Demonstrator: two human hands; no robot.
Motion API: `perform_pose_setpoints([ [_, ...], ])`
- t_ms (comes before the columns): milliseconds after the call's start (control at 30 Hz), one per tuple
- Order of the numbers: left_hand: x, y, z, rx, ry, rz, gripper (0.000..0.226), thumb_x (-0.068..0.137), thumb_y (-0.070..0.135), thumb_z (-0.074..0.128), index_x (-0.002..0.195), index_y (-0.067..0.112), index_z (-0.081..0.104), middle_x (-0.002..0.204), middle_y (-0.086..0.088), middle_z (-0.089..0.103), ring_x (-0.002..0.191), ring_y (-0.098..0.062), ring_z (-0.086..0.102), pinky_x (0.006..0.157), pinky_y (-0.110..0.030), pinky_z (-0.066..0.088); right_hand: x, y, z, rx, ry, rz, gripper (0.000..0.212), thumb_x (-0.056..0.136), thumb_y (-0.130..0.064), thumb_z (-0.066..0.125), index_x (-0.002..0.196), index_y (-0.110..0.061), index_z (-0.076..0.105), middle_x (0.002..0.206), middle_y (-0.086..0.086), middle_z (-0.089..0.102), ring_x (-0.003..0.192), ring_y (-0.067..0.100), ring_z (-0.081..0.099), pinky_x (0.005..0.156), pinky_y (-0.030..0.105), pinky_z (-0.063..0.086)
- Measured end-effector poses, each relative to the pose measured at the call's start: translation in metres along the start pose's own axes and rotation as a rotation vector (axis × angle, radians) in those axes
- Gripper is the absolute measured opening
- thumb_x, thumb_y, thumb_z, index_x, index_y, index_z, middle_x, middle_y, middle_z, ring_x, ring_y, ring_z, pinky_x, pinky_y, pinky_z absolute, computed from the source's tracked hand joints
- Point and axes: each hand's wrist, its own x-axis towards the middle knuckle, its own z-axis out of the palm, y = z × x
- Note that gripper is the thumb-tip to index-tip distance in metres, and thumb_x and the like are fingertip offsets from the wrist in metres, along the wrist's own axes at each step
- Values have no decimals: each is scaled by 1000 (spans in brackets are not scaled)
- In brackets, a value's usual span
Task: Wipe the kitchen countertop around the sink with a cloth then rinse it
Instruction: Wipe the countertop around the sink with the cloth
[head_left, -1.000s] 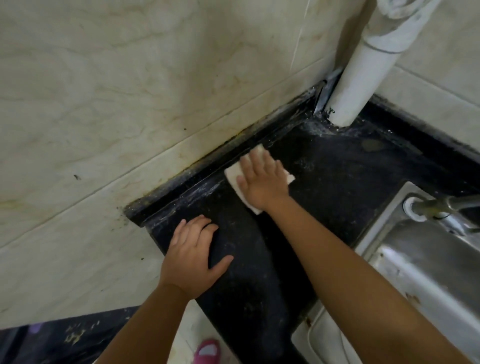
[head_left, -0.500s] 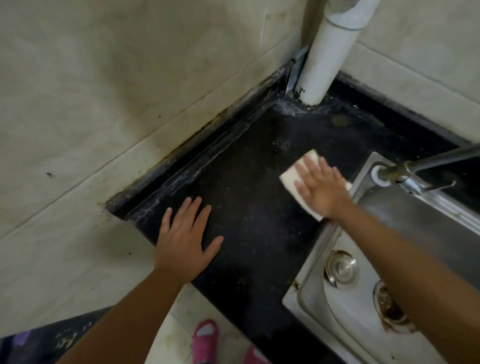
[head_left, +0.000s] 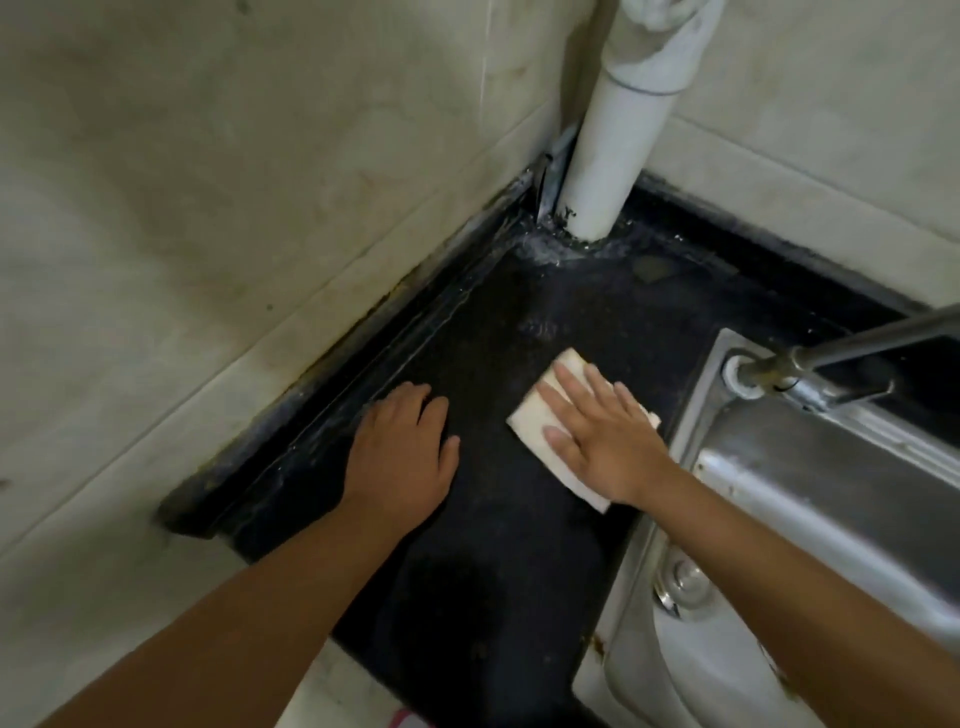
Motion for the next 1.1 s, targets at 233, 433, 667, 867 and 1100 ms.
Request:
perform_pose_setpoints([
  [233, 51, 23, 17, 57, -55, 49, 57, 98, 40, 17, 147, 17, -1, 155, -3, -9, 142, -17, -12, 114, -36, -8, 69, 46, -37, 109, 34, 404, 54, 100, -40, 15, 148, -23, -4, 157, 1, -12, 144, 26, -12, 116, 43, -3],
  [433, 51, 25, 21, 45, -28, 38, 61, 92, 44, 7, 147, 16, 6, 156, -5, -1, 143, -18, -6, 113, -37, -7, 151, 26, -59, 101, 62, 270, 54, 100, -42, 14, 149, -24, -1, 157, 2, -12, 144, 27, -14, 115, 42, -7],
  [667, 52, 21, 29, 50, -10, 58, 66, 83, 39, 17, 131, 4, 47, 140, -17, 43, 132, -31, 37, 106, -46, 18, 58, 15, -26, 31, 36, 139, 58, 95, -50, 6, 148, -27, -2, 157, -3, -12, 144, 20, -12, 115, 38, -10],
  [867, 52, 23, 26, 48, -23, 34, 80, 76, 46, -9, 146, 14, 14, 155, -7, 6, 143, -19, 0, 112, -36, -6, 95, 50, -48, 120, -8, 443, 54, 100, -41, 11, 148, -23, -5, 157, 1, -15, 144, 24, -15, 114, 47, -12],
  [1100, 51, 24, 25, 33, -7, 42, 87, 70, 48, -6, 143, 12, 25, 153, -8, 17, 142, -20, 9, 113, -37, -1, 66, 5, -27, 112, 25, 231, 54, 100, -40, 13, 148, -24, -5, 157, 0, -15, 143, 23, -16, 115, 39, -13],
])
